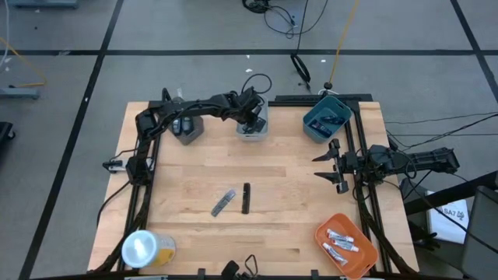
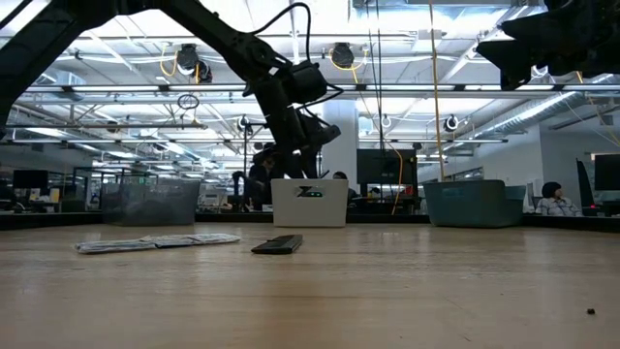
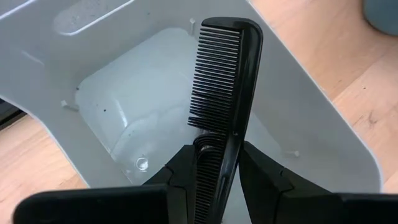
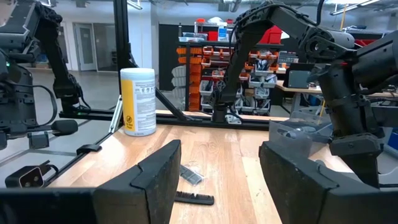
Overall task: Pick & Place Travel size toiletries
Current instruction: Put the black comb into the gray bin
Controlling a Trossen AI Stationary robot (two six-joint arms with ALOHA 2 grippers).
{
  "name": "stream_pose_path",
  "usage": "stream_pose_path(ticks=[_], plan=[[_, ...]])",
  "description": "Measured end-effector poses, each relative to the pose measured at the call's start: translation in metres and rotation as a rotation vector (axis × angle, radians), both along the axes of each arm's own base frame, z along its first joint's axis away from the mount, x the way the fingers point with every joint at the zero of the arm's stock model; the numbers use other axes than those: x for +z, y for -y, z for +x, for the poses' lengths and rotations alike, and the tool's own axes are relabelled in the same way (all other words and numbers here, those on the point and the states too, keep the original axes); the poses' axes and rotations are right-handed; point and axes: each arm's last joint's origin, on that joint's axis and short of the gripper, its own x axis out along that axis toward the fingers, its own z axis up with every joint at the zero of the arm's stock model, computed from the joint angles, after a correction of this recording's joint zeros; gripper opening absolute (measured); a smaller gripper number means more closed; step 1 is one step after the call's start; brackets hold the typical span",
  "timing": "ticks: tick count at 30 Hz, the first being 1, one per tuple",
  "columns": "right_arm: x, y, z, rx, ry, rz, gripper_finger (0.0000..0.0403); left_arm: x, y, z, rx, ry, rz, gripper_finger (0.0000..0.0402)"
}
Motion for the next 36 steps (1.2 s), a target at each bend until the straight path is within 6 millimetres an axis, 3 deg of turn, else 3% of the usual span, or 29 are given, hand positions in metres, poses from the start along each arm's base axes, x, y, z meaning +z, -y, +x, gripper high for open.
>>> stream_pose_path(ticks=[5, 16, 25, 31, 36], plan=[[0.0, 0.0, 0.0, 0.0, 0.0, 0.0, 0.021, 0.0, 0.0, 0.0, -0.013, -0.006, 0.006, 0.0102], [0.0, 0.0, 0.0, 0.0, 0.0, 0.0, 0.021, 0.0, 0.0, 0.0, -0.02, -0.007, 0.009, 0.023], [0.0, 0.0, 0.0, 0.001, -0.001, 0.0, 0.021, 0.002, 0.001, 0.0, -0.086, -0.022, 0.034, 0.0243], [0.0, 0.0, 0.0, 0.0, -0.001, -0.001, 0.021, 0.023, 0.012, -0.004, -0.164, 0.011, 0.031, 0.0243], [-0.001, 0.0, 0.0, -0.003, -0.009, -0.007, 0.021, 0.056, 0.029, -0.012, -0.2, 0.036, 0.086, 0.0244]])
